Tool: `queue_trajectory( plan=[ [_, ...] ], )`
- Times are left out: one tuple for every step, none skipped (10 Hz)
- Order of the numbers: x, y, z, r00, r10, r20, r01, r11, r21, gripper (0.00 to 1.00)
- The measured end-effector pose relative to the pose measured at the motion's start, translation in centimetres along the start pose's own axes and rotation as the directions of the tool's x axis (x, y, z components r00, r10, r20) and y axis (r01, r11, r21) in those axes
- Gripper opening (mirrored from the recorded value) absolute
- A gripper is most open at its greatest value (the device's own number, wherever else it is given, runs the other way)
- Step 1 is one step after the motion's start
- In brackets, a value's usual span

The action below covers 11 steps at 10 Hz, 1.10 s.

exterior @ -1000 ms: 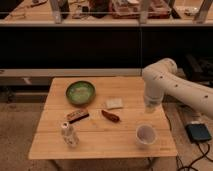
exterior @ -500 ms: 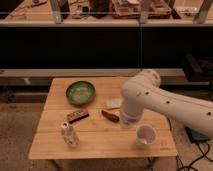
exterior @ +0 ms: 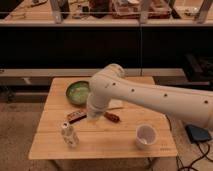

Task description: Move the arm in a circular motion

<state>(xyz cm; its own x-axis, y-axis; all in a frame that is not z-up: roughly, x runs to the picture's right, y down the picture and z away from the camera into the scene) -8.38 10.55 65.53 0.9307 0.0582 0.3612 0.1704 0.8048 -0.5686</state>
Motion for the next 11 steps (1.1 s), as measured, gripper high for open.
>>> queue_trajectory(
  plan=[
    [-0.5, -3.8, 0.4, 1.0, -0.022, 0.003, 0.022, 1.0, 0.022, 0.0],
    [0.2, -7.0, 0.7, 0.999, -0.032, -0.015, 0.033, 0.998, 0.047, 0.0],
    [1.3, -9.3, 0.9, 0.999, -0.032, -0.036, 0.034, 0.997, 0.062, 0.0],
    [4.0, -12.5, 1.0, 0.998, -0.003, -0.07, 0.009, 0.996, 0.089, 0.0],
    [7.5, -14.9, 0.7, 0.993, 0.043, -0.114, -0.03, 0.993, 0.115, 0.0],
    [9.4, -15.8, 0.6, 0.988, 0.072, -0.133, -0.056, 0.991, 0.12, 0.0],
    [12.6, -17.3, 0.3, 0.977, 0.122, -0.174, -0.101, 0.987, 0.127, 0.0],
    [16.7, -18.3, -1.0, 0.955, 0.193, -0.225, -0.167, 0.977, 0.129, 0.0],
    [19.0, -18.5, -2.3, 0.94, 0.234, -0.248, -0.206, 0.969, 0.134, 0.0],
    [22.5, -17.8, -4.0, 0.914, 0.294, -0.279, -0.266, 0.955, 0.131, 0.0],
    [25.8, -16.5, -5.5, 0.889, 0.345, -0.3, -0.319, 0.939, 0.131, 0.0]
  ],
)
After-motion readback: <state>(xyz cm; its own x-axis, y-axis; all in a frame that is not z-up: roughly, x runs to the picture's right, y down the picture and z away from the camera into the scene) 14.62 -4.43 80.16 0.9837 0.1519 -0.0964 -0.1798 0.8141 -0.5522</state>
